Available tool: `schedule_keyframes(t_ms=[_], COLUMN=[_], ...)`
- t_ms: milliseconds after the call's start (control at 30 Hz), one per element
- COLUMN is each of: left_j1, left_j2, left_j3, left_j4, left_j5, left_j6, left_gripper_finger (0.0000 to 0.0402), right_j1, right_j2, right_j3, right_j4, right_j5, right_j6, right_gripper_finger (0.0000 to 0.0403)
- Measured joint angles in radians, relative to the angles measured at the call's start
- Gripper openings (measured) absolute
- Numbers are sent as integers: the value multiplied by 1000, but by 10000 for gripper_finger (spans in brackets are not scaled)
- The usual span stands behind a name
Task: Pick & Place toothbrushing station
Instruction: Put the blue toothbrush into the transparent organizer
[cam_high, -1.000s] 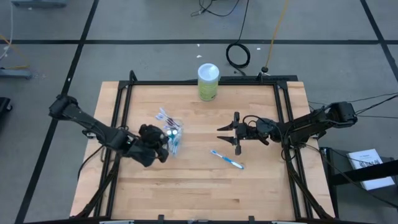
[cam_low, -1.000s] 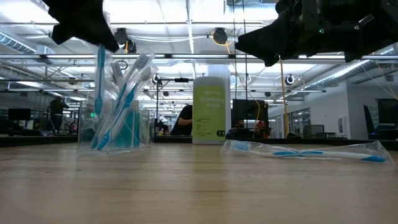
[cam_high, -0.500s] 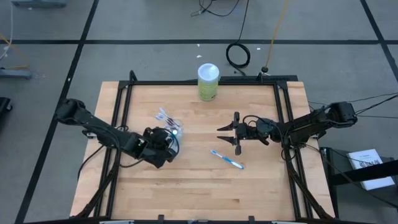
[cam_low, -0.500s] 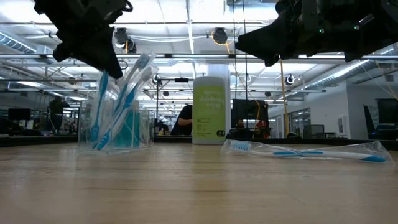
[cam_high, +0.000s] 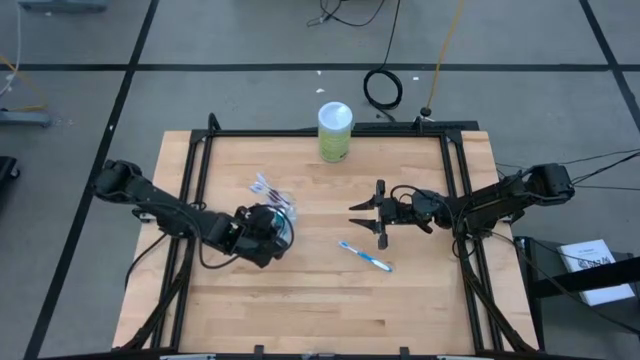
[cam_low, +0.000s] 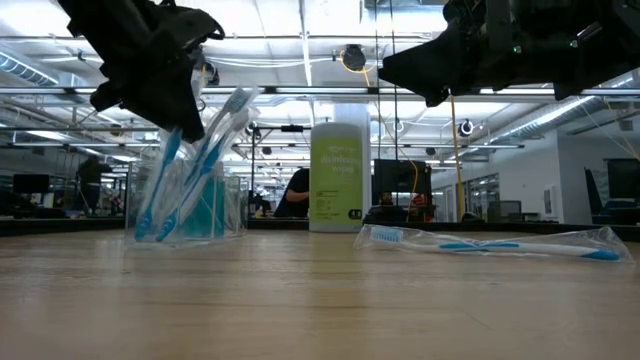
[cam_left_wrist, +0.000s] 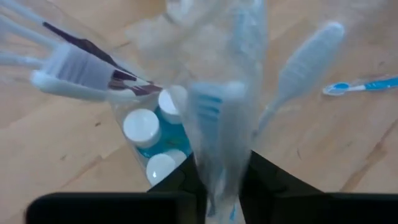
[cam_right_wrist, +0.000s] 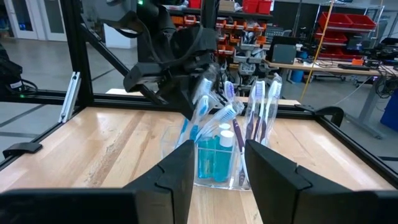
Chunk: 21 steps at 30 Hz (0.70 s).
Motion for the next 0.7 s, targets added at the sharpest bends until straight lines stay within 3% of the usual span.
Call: schedule_keyframes(t_ms=[200,500,700], left_j1=[7,13,11], left_j2=[-3,-13,-93], left_j3=[0,0,0], left_j4=[1,27,30], left_j5=[-1,2,-50], left_j6=[-60,-36,11], left_gripper_finger=[111,228,276], right_j1=[0,0,0], right_j2=[0,0,0], right_j3=[0,0,0], right_j4=[0,0,0], right_j5=[0,0,0], right_j6=[0,0,0], right_gripper_finger=[132,132,132])
